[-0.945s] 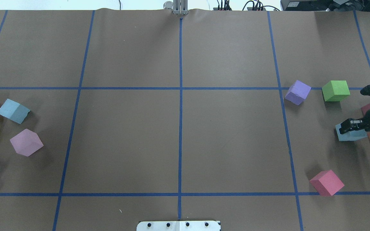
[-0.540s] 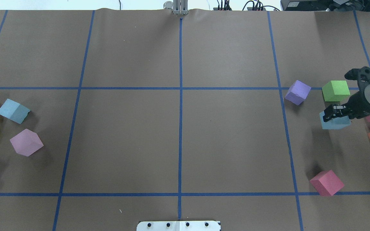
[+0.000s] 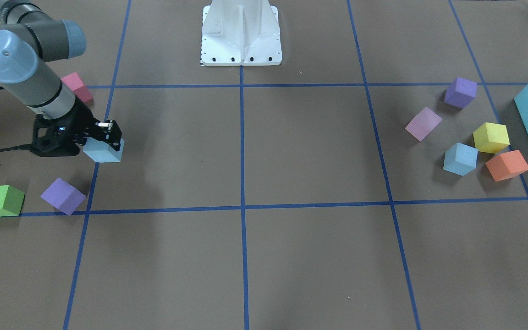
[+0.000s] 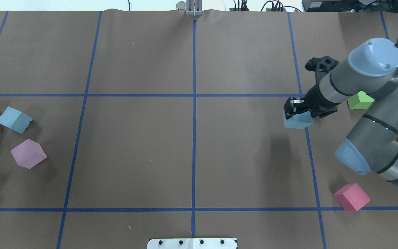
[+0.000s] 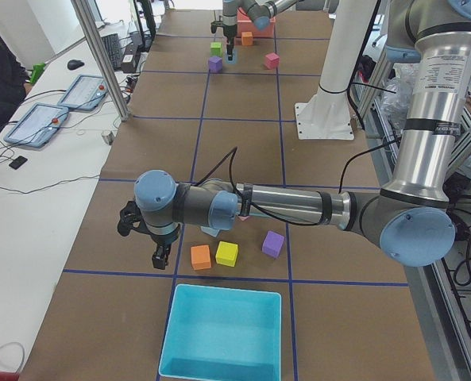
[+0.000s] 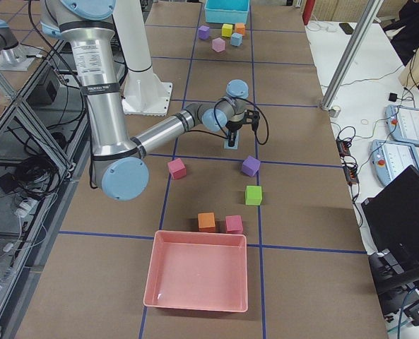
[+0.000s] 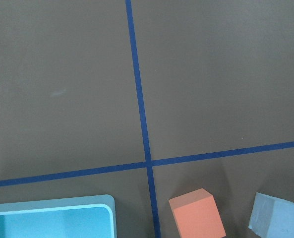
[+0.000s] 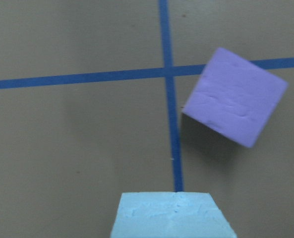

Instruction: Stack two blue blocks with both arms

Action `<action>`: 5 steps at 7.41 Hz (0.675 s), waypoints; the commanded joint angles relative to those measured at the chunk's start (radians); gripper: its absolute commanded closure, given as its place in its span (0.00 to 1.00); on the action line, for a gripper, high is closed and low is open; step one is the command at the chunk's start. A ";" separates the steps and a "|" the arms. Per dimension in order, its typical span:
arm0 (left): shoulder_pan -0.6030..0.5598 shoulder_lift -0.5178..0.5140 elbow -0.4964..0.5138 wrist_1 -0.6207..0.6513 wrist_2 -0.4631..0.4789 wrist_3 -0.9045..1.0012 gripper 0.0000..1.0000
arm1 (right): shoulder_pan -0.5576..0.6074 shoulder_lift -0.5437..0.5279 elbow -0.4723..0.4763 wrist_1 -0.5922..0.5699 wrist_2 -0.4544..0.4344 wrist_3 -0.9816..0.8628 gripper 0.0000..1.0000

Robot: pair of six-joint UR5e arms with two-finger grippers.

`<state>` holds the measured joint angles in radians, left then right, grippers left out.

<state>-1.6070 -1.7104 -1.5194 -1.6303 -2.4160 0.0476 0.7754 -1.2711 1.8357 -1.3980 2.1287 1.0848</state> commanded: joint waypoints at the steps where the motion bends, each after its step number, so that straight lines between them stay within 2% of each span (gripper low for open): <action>1: -0.001 0.000 0.001 0.000 0.000 0.000 0.02 | -0.109 0.180 -0.015 -0.120 -0.093 0.061 0.54; 2: 0.001 0.000 0.001 0.000 0.000 0.000 0.02 | -0.131 0.212 -0.033 -0.121 -0.110 0.063 0.55; 5: 0.001 -0.003 -0.001 0.000 0.000 -0.002 0.02 | -0.198 0.361 -0.189 -0.113 -0.191 0.073 0.55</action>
<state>-1.6062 -1.7120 -1.5200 -1.6306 -2.4160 0.0469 0.6076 -0.9708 1.7109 -1.5129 1.9716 1.1523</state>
